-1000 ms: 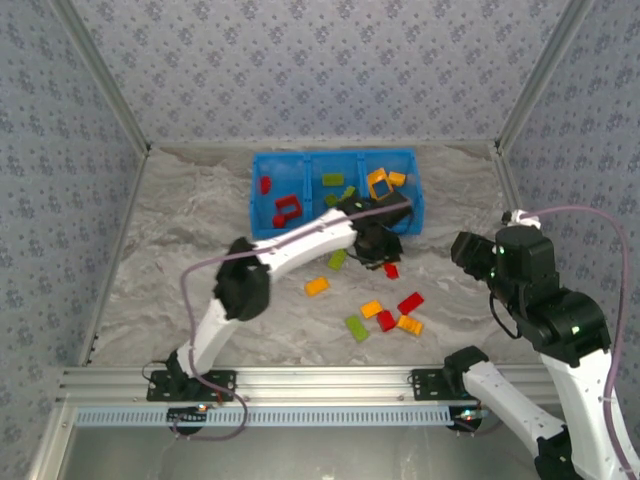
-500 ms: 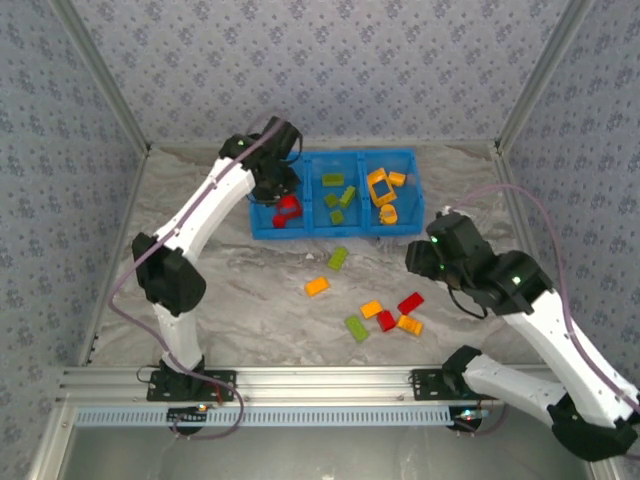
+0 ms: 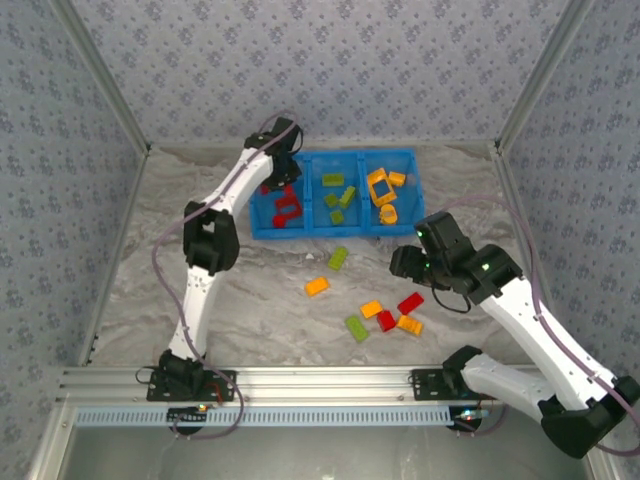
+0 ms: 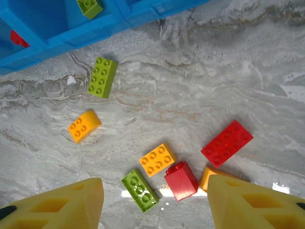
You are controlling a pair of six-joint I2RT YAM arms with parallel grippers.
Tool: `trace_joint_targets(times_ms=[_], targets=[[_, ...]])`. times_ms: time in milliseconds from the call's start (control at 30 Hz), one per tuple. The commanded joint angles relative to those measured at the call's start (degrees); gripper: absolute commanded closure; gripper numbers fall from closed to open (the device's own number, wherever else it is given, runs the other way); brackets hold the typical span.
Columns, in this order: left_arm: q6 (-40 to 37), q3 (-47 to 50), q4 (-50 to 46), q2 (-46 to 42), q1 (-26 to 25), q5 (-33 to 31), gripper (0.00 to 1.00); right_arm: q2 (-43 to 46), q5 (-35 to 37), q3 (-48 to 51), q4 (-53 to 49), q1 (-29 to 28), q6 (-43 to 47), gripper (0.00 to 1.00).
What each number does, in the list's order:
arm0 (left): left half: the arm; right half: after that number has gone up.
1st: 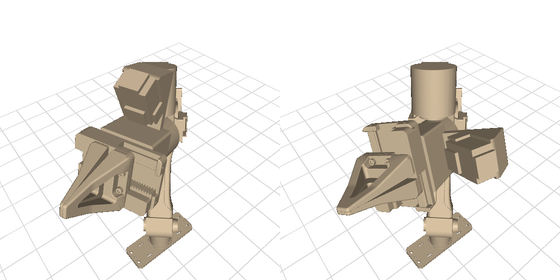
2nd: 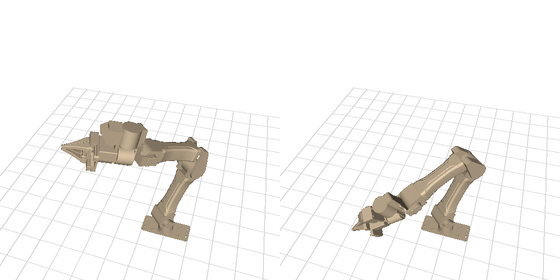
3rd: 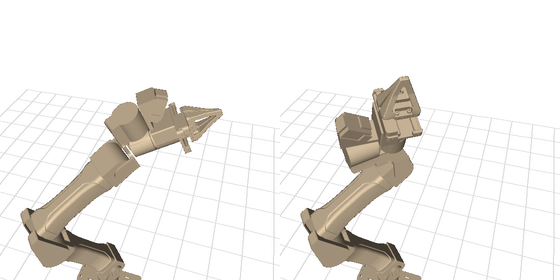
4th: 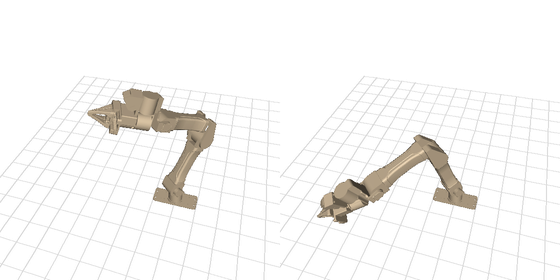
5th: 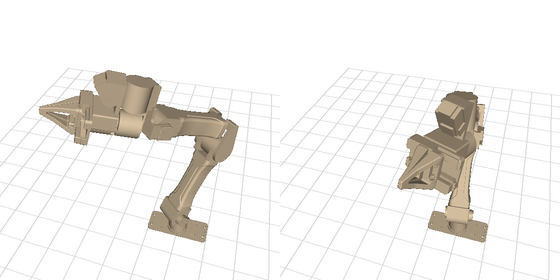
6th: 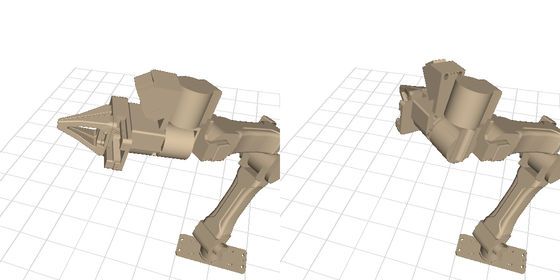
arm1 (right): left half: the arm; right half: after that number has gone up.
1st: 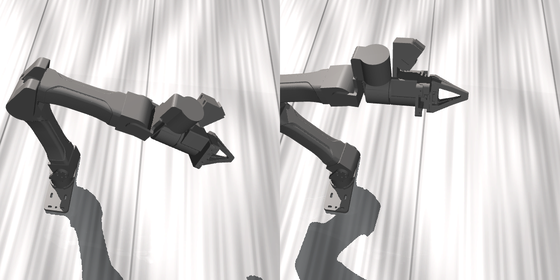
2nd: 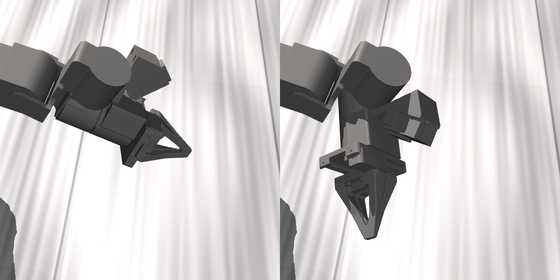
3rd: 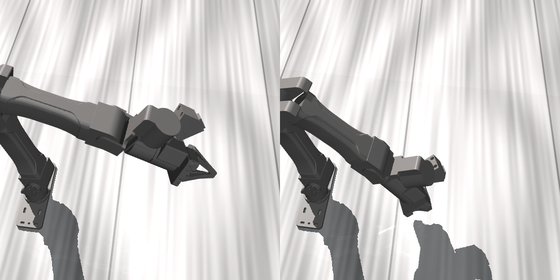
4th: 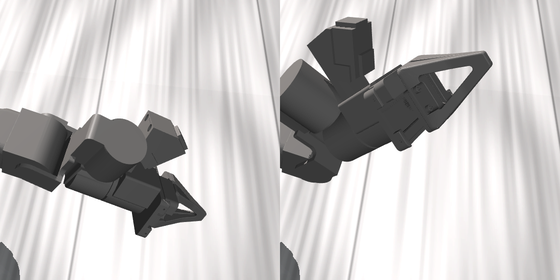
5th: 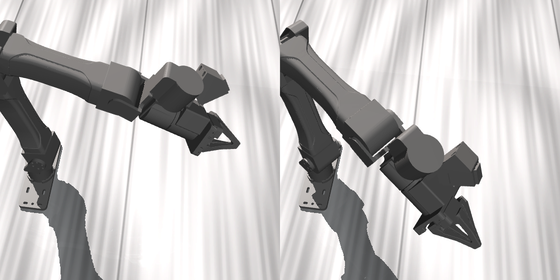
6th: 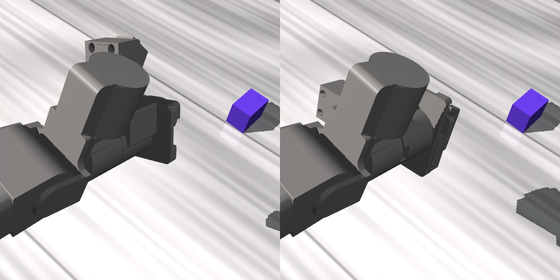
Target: Sort the legos into containers by color
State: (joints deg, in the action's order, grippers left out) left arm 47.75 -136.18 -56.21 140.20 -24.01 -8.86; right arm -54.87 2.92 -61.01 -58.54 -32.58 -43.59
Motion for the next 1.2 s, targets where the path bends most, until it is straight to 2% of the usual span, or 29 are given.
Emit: trace_joint_targets(times_ms=[0,100,300,500,633,800,933,1033,1133,1167], targets=[[-1.98,-3.19,0.66,0.72,-0.22,-2.64,0.88,0.32,-5.23,3.58,-5.45,2.62,-2.38,0.37],[-2.45,-3.04,0.26,2.06,-0.13,-2.87,0.87,-0.89,-6.27,7.37,-9.50,4.97,-4.70,0.38],[-2.65,-2.87,-0.13,3.54,0.19,-1.47,0.84,-3.16,-3.61,12.80,-13.09,4.45,-9.90,0.35],[-3.87,-3.57,-1.31,4.47,0.28,-0.47,0.78,-6.54,-7.75,18.07,-1.60,3.18,-20.64,0.32],[-4.74,-3.65,-1.81,4.33,0.38,0.15,0.71,-9.83,-9.12,22.37,6.00,3.21,-23.34,0.26],[-6.10,-4.73,-2.43,3.69,0.37,0.68,0.57,-7.43,-8.63,24.37,3.69,5.49,-24.59,0.26],[-6.79,-4.88,-2.68,2.57,0.37,1.02,0.49,-0.12,-8.21,27.07,-0.83,6.25,-39.18,0.38],[-7.23,-5.03,-2.81,0.82,0.19,1.18,0.47,5.01,-6.94,28.24,-4.38,6.53,-51.90,0.36],[-7.33,-4.76,-3.62,-1.82,-0.56,0.90,0.44,6.13,-5.86,27.66,-8.75,8.02,-61.78,0.36],[-7.43,-3.92,-3.69,-3.34,-1.02,0.64,0.43,6.18,-6.20,28.17,-7.48,8.78,-63.62,0.36]])
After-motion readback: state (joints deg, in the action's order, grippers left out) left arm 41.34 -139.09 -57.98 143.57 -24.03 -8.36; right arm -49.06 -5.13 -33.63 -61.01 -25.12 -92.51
